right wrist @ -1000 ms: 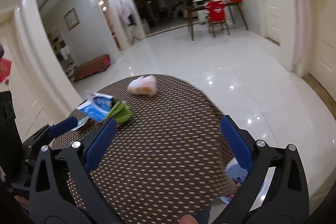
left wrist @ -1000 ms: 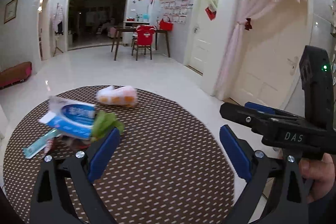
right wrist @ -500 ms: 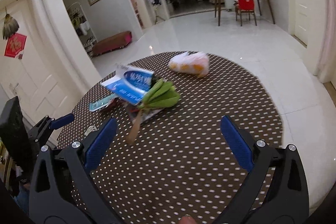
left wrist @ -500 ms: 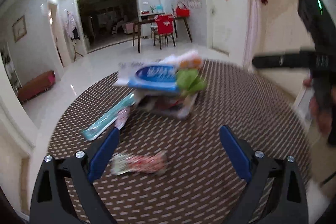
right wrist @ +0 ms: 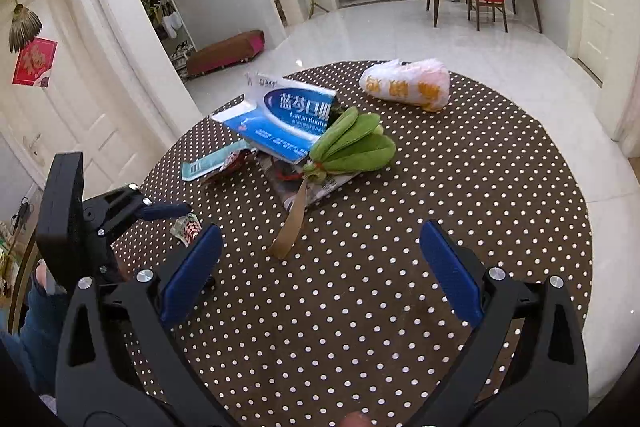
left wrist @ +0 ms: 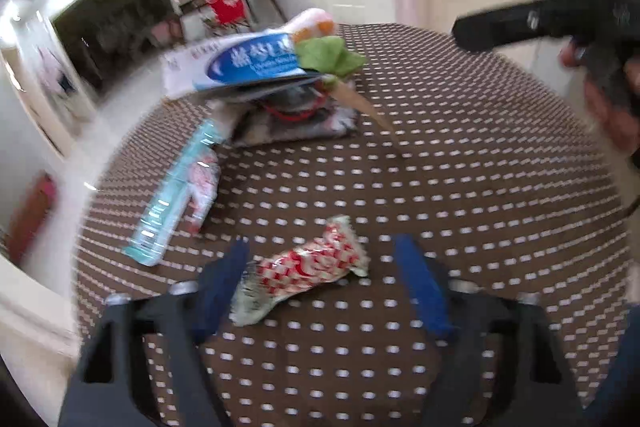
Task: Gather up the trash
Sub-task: 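Grasp the red-white checkered wrapper with the left tool while the right tool grasps the white-red printed wrapper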
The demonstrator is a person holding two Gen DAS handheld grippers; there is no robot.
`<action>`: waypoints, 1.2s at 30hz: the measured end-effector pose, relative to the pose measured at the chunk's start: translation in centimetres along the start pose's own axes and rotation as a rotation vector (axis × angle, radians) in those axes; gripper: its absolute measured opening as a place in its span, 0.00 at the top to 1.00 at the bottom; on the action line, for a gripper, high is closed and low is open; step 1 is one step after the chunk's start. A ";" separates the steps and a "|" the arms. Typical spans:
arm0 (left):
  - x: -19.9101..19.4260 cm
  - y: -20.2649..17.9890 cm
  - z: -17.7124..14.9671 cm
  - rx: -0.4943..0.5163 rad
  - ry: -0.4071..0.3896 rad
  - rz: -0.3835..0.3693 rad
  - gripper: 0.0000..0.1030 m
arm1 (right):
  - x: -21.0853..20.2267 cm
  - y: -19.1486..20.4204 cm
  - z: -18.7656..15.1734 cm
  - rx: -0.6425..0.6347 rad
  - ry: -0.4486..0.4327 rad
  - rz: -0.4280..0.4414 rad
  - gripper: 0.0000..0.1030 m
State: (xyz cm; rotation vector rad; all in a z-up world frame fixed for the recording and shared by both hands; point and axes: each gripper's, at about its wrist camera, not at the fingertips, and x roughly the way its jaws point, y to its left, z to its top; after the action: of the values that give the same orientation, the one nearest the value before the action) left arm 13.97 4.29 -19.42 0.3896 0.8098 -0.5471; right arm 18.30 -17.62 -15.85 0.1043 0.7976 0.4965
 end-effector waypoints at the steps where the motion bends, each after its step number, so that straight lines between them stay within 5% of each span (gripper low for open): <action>1: 0.0 0.3 -0.1 -0.015 0.002 -0.004 0.58 | 0.2 0.1 0.1 0.003 0.005 0.005 0.06; 6: -0.9 0.3 -0.9 -0.055 0.016 0.042 0.69 | 0.9 1.2 0.1 -0.006 0.021 0.044 0.06; 22: -6.6 6.1 -6.6 -0.423 -0.062 0.231 0.70 | 8.6 9.6 2.3 -0.092 0.129 0.237 0.06; 31: -7.3 7.5 -5.8 -0.531 -0.110 0.281 0.70 | 14.9 11.8 3.8 -0.076 0.168 0.126 0.41; 35: -7.3 8.2 -5.7 -0.564 -0.123 0.286 0.70 | 16.4 12.6 4.4 -0.108 0.148 0.038 0.78; 36: -7.4 8.3 -5.7 -0.572 -0.126 0.287 0.70 | 16.5 12.6 4.4 -0.103 0.157 0.050 0.78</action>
State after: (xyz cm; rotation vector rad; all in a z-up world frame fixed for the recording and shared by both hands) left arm 11.45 16.14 -16.31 -0.0583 0.7357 -0.0582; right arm 26.28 1.56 -20.19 -0.0106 0.9225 0.5978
